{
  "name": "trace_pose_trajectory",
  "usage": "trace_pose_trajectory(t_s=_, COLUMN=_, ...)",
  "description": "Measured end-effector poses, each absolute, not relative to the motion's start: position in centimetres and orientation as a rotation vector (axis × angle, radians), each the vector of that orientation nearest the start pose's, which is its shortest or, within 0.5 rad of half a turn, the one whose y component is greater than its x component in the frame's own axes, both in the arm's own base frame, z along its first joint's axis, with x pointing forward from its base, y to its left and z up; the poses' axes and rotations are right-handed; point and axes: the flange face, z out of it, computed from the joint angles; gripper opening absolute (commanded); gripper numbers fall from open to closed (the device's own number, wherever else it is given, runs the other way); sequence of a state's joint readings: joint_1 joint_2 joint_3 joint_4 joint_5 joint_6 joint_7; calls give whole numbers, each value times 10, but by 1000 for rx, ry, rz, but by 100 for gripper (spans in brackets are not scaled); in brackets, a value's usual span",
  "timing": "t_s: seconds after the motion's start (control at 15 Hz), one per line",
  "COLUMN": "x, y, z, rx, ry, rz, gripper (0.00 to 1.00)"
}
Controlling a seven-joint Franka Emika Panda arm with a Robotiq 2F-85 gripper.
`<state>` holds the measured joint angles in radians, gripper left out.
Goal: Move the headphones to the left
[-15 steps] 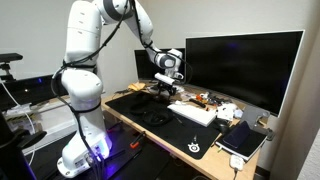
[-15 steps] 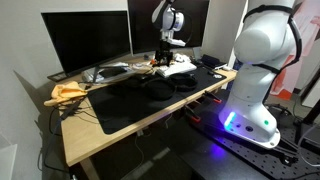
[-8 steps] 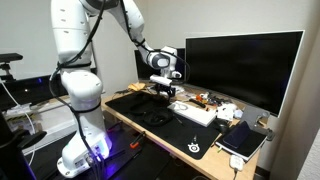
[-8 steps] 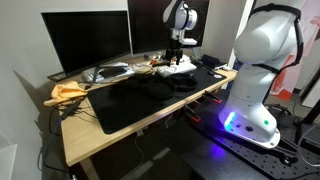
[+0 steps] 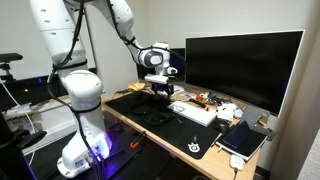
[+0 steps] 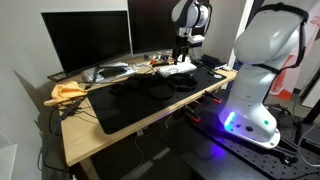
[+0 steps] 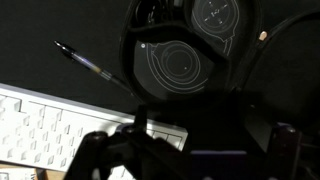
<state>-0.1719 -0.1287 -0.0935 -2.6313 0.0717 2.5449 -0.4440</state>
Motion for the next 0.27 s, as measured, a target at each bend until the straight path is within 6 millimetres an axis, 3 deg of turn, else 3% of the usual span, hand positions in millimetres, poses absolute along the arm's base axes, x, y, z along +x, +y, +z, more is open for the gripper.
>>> trace_pose_trajectory(t_s=0.27, x=398, y=-117, z=300, rx=-3139, ry=-217, rz=-114, gripper=100)
